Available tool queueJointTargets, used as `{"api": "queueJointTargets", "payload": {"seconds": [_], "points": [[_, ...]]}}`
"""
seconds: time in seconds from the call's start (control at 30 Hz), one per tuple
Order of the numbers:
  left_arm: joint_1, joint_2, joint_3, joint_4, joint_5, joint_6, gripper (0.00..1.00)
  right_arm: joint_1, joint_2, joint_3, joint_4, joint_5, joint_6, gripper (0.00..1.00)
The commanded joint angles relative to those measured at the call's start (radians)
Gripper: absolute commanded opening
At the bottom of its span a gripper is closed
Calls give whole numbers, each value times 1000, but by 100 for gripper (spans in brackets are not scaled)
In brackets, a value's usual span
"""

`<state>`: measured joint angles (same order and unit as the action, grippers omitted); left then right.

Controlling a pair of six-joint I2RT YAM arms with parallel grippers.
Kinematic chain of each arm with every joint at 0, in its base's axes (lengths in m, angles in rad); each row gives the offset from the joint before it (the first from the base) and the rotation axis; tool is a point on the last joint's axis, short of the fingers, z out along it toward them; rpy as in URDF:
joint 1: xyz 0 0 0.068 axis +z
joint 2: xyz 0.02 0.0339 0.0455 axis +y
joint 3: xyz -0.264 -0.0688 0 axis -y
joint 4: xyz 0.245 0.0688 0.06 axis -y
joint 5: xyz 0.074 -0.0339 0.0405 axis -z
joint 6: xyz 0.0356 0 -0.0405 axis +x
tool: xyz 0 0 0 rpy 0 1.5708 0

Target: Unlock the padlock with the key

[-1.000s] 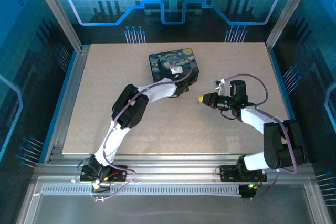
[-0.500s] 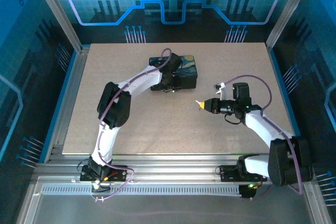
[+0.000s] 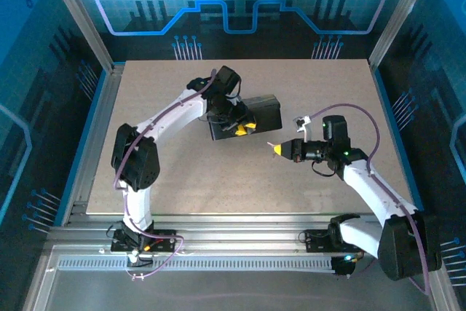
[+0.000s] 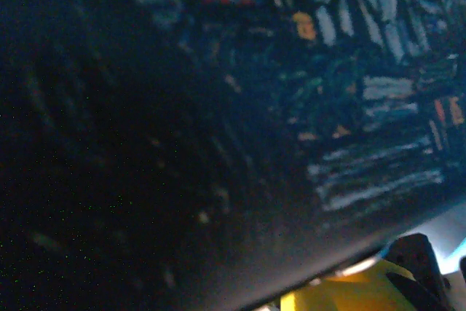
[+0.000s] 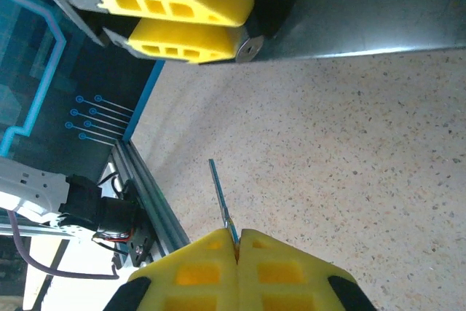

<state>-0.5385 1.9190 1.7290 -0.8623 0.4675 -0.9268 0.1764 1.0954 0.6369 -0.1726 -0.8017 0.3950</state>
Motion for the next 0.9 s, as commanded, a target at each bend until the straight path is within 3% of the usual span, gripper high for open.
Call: {"api": "queueJointTargets", "payload": {"seconds": [0.0, 0.2, 0.43, 0.87], "points": [[4, -115, -42, 41, 85, -199, 0, 11, -15, 57, -67, -25, -5, 0], [0, -248, -220, 183, 54, -483, 0, 18, -25, 107, -130, -96, -43, 0], [4, -245, -235, 207, 81, -512, 0, 37, 54, 84, 34, -185, -20, 0], [55, -175, -163, 128, 119, -449, 0, 76, 264, 232, 17, -213, -95, 0]]}}
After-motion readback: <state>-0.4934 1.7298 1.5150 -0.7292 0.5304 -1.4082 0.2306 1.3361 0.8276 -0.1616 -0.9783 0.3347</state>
